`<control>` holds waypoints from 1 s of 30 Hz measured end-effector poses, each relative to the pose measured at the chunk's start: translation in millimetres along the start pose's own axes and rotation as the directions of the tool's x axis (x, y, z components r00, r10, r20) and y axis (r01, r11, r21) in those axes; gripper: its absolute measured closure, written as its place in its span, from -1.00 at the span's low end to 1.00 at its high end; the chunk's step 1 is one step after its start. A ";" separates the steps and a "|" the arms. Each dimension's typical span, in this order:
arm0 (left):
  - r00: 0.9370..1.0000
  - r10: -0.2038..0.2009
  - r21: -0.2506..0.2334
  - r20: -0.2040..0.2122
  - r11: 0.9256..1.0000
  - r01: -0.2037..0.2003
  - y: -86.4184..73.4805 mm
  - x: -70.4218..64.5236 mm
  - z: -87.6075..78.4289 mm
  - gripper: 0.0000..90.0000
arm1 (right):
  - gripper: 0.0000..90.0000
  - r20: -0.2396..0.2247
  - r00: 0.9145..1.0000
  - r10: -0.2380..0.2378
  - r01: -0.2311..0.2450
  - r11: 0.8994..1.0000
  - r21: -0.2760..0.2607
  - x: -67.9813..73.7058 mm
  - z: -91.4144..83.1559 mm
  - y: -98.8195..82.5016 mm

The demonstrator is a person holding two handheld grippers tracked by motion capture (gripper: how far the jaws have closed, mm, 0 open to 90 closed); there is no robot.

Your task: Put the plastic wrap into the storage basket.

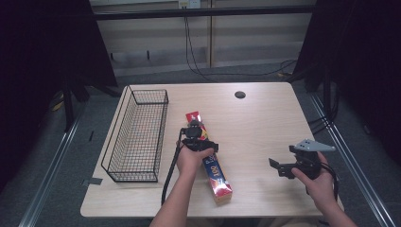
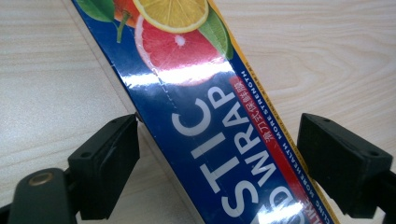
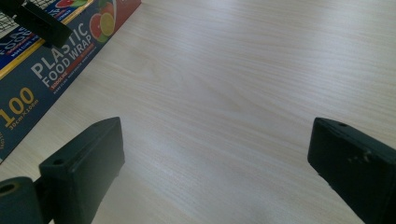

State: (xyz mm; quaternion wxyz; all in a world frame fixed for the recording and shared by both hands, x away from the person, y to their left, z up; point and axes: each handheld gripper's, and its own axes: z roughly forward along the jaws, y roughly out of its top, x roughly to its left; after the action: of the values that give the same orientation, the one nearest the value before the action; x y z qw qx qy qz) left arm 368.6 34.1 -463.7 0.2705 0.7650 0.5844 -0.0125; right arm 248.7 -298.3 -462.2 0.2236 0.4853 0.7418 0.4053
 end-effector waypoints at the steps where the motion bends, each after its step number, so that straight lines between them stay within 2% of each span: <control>1: 1.000 -0.002 0.006 -0.001 1.000 0.002 0.2 0.3 -0.3 -0.69 | -0.92 0.000 1.000 0.000 0.000 1.000 0.000 0.0 0.0 0.0; 7: 1.000 -0.028 0.019 -0.011 0.999 0.028 1.3 -1.8 -0.2 -0.64 | -0.92 0.002 1.000 0.004 -0.004 1.000 -0.004 -0.2 -0.5 0.6; 8: 1.000 -0.020 0.023 -0.016 1.000 0.020 1.9 -0.8 -0.7 -0.63 | -0.92 0.001 1.000 0.003 -0.003 1.000 -0.005 -0.3 -0.6 0.7; 15: 0.998 -0.052 0.059 -0.037 0.997 0.054 5.4 -4.4 -2.4 -0.53 | -0.92 0.002 1.000 0.007 -0.007 1.000 -0.012 -0.4 -1.2 1.1; 18: 0.996 -0.078 0.074 -0.041 0.994 0.081 6.7 -5.8 -3.4 -0.50 | -0.92 0.003 1.000 0.005 -0.005 1.000 -0.009 -1.2 -1.8 0.9; 25: 0.994 -0.094 0.074 -0.056 0.992 0.098 8.1 -4.1 -5.6 -0.39 | -0.92 0.004 1.000 0.005 -0.005 1.000 -0.012 -1.4 -2.4 0.7; 30: 0.992 -0.082 0.078 -0.096 0.993 0.090 10.1 -0.2 -11.6 -0.25 | -0.92 0.002 1.000 0.006 -0.006 1.000 -0.010 -1.9 -3.1 0.8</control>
State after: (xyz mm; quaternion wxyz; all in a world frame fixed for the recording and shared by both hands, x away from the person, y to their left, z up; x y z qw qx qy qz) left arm 374.3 37.1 -449.7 0.2107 0.7493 0.6278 -0.0124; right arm 247.8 -301.1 -459.9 0.2256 0.4870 0.7380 0.4090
